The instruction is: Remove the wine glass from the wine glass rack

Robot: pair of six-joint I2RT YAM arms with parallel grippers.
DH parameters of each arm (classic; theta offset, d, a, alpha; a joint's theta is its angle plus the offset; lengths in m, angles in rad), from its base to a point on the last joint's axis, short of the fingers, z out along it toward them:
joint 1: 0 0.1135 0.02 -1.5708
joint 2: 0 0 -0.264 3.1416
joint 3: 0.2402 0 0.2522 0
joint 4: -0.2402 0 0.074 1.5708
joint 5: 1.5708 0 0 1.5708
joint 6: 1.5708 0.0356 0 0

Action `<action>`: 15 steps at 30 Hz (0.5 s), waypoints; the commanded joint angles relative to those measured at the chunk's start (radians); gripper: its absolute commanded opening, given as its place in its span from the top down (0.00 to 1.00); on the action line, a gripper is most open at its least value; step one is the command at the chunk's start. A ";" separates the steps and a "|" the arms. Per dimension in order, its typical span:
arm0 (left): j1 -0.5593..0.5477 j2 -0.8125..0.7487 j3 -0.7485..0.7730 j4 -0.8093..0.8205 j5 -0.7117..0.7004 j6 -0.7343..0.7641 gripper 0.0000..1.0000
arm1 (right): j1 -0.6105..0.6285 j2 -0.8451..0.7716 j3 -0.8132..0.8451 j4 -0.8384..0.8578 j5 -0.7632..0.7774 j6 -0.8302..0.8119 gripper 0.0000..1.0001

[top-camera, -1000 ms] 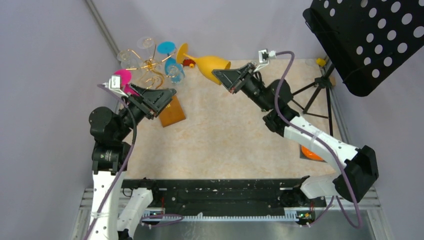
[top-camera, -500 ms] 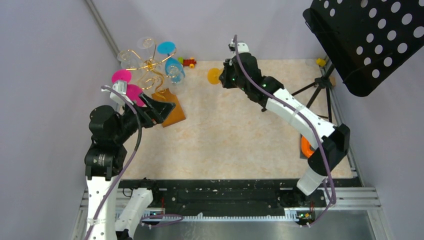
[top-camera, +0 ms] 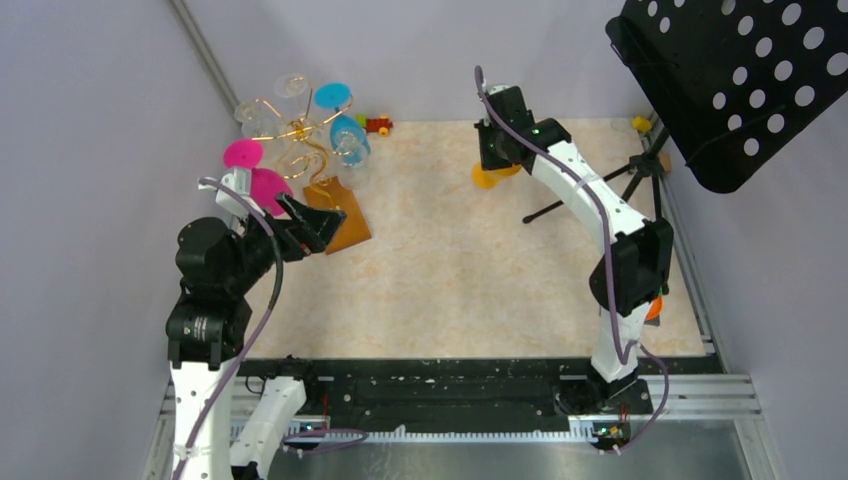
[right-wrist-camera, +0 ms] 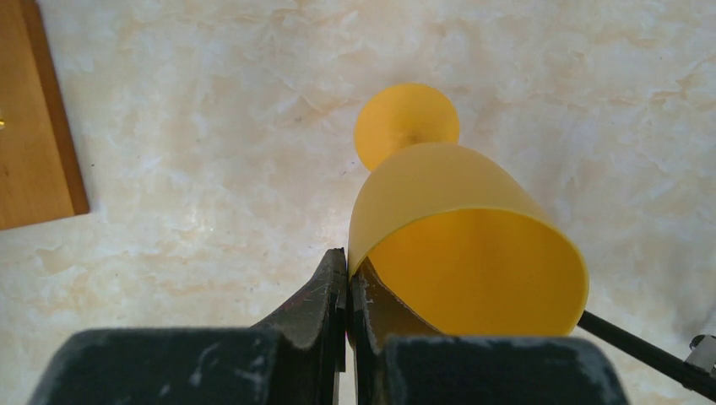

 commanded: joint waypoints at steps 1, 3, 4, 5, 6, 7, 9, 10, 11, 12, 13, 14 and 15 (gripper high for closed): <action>-0.002 0.006 -0.002 0.027 0.002 -0.003 0.02 | -0.038 0.063 0.093 -0.028 -0.025 -0.046 1.00; -0.002 0.010 -0.013 0.036 0.006 -0.012 0.02 | -0.063 0.104 0.121 -0.035 -0.053 -0.048 1.00; -0.002 0.011 -0.016 0.039 0.008 -0.018 0.02 | -0.075 0.126 0.139 -0.043 -0.064 -0.048 1.00; -0.002 0.013 -0.018 0.041 0.010 -0.022 0.02 | -0.087 0.150 0.160 -0.054 -0.072 -0.050 1.00; -0.002 0.015 -0.021 0.041 0.012 -0.027 0.02 | -0.096 0.169 0.179 -0.065 -0.078 -0.051 1.00; -0.002 0.016 -0.022 0.042 0.013 -0.031 0.02 | -0.102 0.188 0.199 -0.074 -0.083 -0.053 1.00; -0.002 0.018 -0.023 0.043 0.013 -0.036 0.02 | -0.109 0.212 0.229 -0.078 -0.088 -0.060 1.00; -0.002 0.020 -0.024 0.042 0.011 -0.037 0.02 | -0.110 0.227 0.245 -0.080 -0.092 -0.065 1.00; -0.002 0.021 -0.025 0.042 0.009 -0.038 0.02 | -0.112 0.240 0.261 -0.085 -0.099 -0.068 1.00; -0.002 0.022 -0.025 0.042 0.010 -0.039 0.02 | -0.114 0.253 0.277 -0.094 -0.106 -0.069 1.00; -0.002 0.023 -0.025 0.042 0.009 -0.042 0.01 | -0.120 0.266 0.290 -0.098 -0.110 -0.069 1.00; -0.002 0.023 -0.027 0.042 0.011 -0.044 0.02 | -0.122 0.276 0.298 -0.101 -0.120 -0.070 1.00; -0.002 0.024 -0.029 0.042 0.011 -0.046 0.02 | -0.126 0.283 0.302 -0.101 -0.127 -0.070 1.00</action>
